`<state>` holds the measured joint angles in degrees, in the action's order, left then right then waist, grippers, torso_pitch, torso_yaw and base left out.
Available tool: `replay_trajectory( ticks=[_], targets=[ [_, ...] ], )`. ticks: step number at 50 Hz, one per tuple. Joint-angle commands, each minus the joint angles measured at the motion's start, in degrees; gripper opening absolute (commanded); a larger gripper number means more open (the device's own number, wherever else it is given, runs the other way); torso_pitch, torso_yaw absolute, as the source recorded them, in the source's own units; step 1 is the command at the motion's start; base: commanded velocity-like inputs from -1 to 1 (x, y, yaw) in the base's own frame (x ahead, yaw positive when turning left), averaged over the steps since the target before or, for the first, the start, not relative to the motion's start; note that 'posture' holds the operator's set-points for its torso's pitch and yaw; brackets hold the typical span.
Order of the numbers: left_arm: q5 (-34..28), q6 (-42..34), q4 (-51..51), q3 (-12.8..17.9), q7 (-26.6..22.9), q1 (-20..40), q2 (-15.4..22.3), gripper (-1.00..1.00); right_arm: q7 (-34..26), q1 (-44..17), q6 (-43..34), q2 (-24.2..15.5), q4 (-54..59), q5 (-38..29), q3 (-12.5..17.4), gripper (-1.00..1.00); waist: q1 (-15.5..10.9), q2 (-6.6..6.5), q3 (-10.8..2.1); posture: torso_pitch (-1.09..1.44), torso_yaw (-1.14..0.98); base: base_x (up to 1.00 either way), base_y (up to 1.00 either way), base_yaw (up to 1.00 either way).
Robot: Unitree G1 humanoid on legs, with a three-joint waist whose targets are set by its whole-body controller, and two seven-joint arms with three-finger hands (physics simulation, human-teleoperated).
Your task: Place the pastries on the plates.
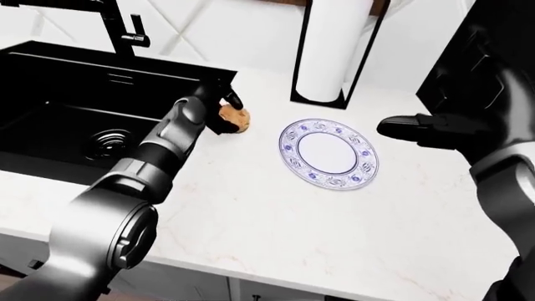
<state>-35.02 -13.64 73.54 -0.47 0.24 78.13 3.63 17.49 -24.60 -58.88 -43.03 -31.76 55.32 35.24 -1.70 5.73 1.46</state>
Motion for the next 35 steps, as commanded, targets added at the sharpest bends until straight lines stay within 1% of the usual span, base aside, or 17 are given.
replay_trajectory(
  ticks=[1,5,10,17,19,27,32,35],
  targets=[
    [-0.72,0.39,-0.97,-0.2,-1.5,1.86,-0.12,-0.44,0.36,-1.35,1.36,-1.45,-0.78,0.42,1.38,1.0,-0.01,0.26,-1.16,0.0,0.0,0.0,0.0,0.0],
    [0.15,0.14,-2.5,0.33,-3.09,3.78,-0.44,-0.47,0.84,-1.75,1.42,-2.22,-0.33,1.21,1.44,1.0,-0.08,0.33,-1.01,0.0,0.0,0.0,0.0,0.0],
    [1.71,-0.22,-4.43,0.69,-4.42,6.12,-0.6,-0.52,1.81,-1.92,1.14,-3.65,-0.1,3.23,2.4,1.0,-0.21,0.6,-0.65,0.0,0.0,0.0,0.0,0.0],
    [2.94,-2.18,-9.57,-0.26,-6.65,7.77,-1.98,-0.56,3.16,-1.86,1.52,-4.94,-0.02,5.27,2.57,1.0,-0.27,0.88,-0.15,0.0,0.0,0.0,0.0,0.0],
    [2.89,-2.91,-11.27,-0.79,-7.19,7.71,-2.75,-0.56,3.99,-2.01,1.12,-5.54,-0.21,6.63,3.05,1.0,-0.33,0.93,-0.08,0.0,0.0,0.0,0.0,0.0],
    [1.65,-6.45,-19.39,-3.04,-9.85,6.62,-7.19,-0.58,4.8,-1.6,2.31,-6.47,0.28,7.69,2.56,1.0,-0.49,1.25,0.17,0.0,0.0,0.0,0.0,0.0],
    [0.27,-8.28,-22.28,-4.23,-11.23,6.51,-10.12,-0.6,4.3,-1.28,3.28,-6.26,0.7,6.88,1.84,1.0,-0.56,1.56,0.31,0.0,0.0,0.0,0.0,0.0],
    [-0.36,-9.09,-23.27,-4.45,-11.6,6.6,-11.47,-0.6,4.51,-1.31,2.9,-6.3,0.5,7.28,2.21,1.0,-0.57,1.71,0.34,0.0,0.0,0.0,0.0,0.0]
  ],
)
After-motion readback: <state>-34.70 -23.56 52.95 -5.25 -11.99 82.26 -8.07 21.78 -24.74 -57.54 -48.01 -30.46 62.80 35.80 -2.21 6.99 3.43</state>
